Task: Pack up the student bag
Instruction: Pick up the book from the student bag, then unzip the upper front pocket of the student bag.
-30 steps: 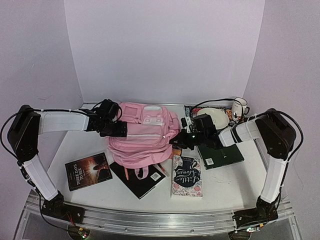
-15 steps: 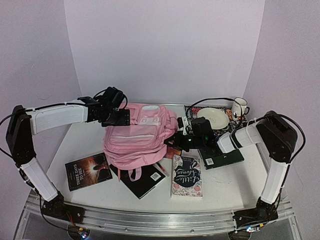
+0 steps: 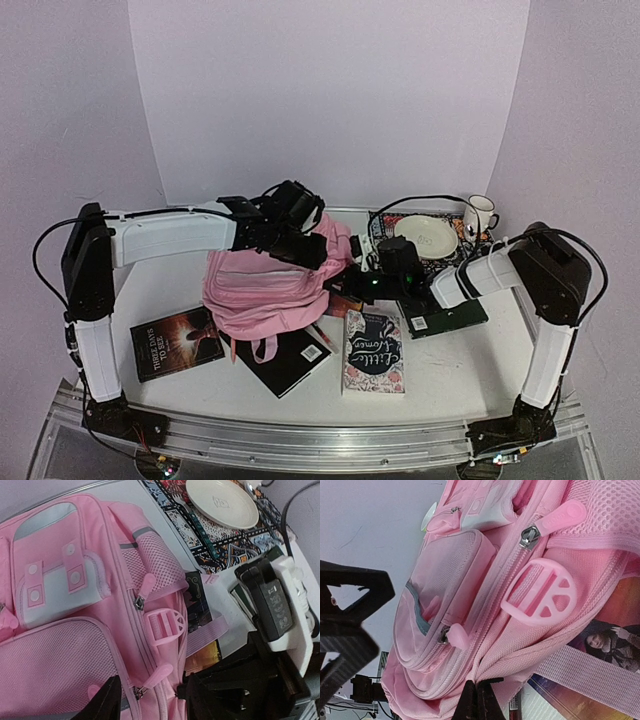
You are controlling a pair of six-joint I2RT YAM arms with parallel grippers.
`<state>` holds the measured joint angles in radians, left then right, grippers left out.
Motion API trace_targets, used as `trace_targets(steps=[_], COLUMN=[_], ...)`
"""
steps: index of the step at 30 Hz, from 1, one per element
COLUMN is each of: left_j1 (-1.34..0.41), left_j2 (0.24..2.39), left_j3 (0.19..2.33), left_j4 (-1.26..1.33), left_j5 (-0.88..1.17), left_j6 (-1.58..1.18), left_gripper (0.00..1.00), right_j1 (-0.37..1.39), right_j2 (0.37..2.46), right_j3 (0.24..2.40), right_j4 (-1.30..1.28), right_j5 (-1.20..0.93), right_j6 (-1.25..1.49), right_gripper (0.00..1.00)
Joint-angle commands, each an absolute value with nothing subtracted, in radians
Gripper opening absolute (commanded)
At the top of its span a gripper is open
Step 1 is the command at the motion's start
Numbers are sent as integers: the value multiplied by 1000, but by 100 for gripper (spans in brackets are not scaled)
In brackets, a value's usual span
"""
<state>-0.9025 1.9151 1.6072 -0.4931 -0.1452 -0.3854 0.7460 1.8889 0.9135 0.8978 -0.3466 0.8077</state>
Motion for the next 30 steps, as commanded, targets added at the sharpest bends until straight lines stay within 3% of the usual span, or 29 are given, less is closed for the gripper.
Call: trace_targets(steps=[1,21,24,30], left_j1=[-890,-879,-879,-880], left_j2=[1931,2068,2081,2037], left_j3=[1683,1744,1752,1723], left_j4=[-496,-565,-569,-569], left_j5=[-72,-115,-102,-52], left_j6=[-280,-162,-147,-121], left_gripper=[38,30,24,0], right_j1=[759,769,770,770], right_j2=[1883,1895,1896,1895], right_j3=[977,1006,1010,1025], right_j4=[1005,981,980,949], right_j5=[-376,-385,-383,-353], right_j6=[771,763,761,735], right_gripper=[0,0,0,0])
